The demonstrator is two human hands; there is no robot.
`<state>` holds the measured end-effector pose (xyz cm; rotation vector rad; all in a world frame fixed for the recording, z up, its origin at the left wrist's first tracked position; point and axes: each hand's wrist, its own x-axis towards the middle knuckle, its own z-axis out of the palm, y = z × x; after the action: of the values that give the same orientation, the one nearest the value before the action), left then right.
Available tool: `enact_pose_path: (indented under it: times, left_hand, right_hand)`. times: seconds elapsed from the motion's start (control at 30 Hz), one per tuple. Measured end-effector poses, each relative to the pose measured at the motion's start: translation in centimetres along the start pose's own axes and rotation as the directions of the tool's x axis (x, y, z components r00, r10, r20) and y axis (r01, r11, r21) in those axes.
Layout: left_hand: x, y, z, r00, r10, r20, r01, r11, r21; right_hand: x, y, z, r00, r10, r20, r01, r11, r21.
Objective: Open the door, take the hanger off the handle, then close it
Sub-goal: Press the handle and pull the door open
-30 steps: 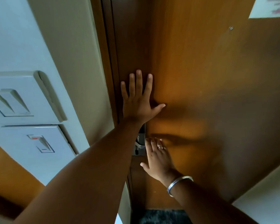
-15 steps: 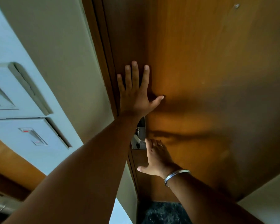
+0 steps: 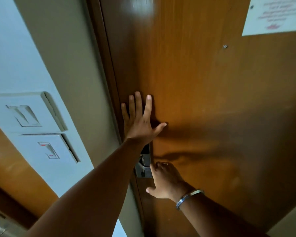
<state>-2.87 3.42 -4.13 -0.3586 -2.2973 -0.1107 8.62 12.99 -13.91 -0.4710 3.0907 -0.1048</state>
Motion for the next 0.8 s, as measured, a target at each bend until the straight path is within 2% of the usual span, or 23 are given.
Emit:
enact_pose_path:
  times: [0.17,0.3,0.53,0.7,0.8]
  left_hand:
    - [-1.8,-0.6,-3.0,0.996,0.086,-0.026,-0.084,0.994,0.072]
    - [-3.3,-1.8,-4.9,0.984,0.166,-0.057,-0.162,0.985,0.063]
    - [-6.9,-0.9,-8.0,0.974,0.193,-0.114,-0.192,0.981,0.02]
    - [-10.5,-2.9,-10.8,0.917,0.361,-0.17,-0.37,0.929,-0.026]
    - [-13.5,-4.7,-12.7,0.877,0.433,-0.209,-0.455,0.887,-0.072]
  right_hand:
    - [-2.7,-1.1,-0.5,1.0,-0.025,0.0,0.025,1.0,-0.018]
    - [-5.0,-1.9,0.3,0.999,-0.013,-0.04,0.014,1.0,0.027]
    - [-9.4,-3.8,1.1,0.995,0.064,-0.073,-0.063,0.998,0.024]
    - [-13.3,-6.0,0.9,0.982,0.157,-0.103,-0.155,0.988,0.03]
    - [-16.0,-8.2,0.4,0.951,0.245,-0.187,-0.235,0.969,0.077]
